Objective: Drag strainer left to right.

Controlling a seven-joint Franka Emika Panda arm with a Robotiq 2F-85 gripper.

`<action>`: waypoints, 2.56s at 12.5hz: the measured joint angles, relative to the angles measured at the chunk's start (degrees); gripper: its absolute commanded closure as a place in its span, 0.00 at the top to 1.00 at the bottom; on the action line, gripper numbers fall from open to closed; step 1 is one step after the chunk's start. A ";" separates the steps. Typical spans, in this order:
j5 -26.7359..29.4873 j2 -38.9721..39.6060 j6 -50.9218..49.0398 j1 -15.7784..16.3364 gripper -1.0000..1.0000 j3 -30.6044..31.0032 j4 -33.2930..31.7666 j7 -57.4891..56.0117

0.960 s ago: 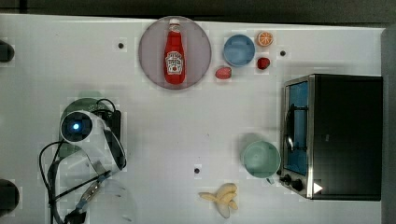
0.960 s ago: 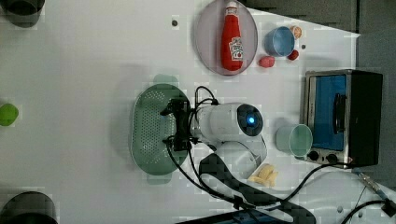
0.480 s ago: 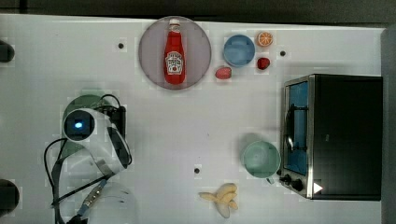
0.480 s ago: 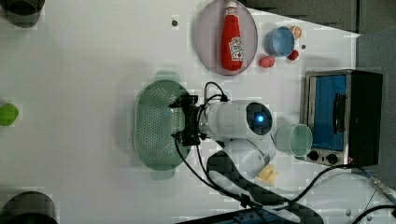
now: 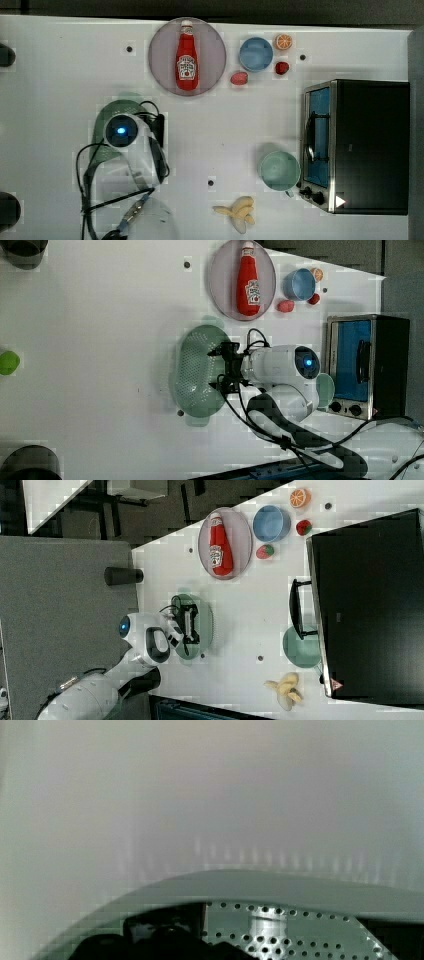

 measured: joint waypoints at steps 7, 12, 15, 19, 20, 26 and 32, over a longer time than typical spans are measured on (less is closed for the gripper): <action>-1.56 -5.04 -1.01 -6.00 1.00 -5.14 -5.37 -12.90; -0.64 -5.54 -0.34 -10.26 1.00 -9.08 -5.93 -20.87; -0.79 -5.33 -1.06 -10.67 1.00 -12.86 -6.15 -26.24; -1.89 -5.32 0.67 -11.63 1.00 -15.14 -5.71 -31.08; -1.35 -5.44 0.78 -11.37 1.00 -16.02 -6.04 -31.73; -1.02 -5.30 0.45 -11.76 1.00 -19.51 -6.15 -37.71; -0.59 -15.41 -13.57 -12.28 1.00 -12.41 -6.60 -42.78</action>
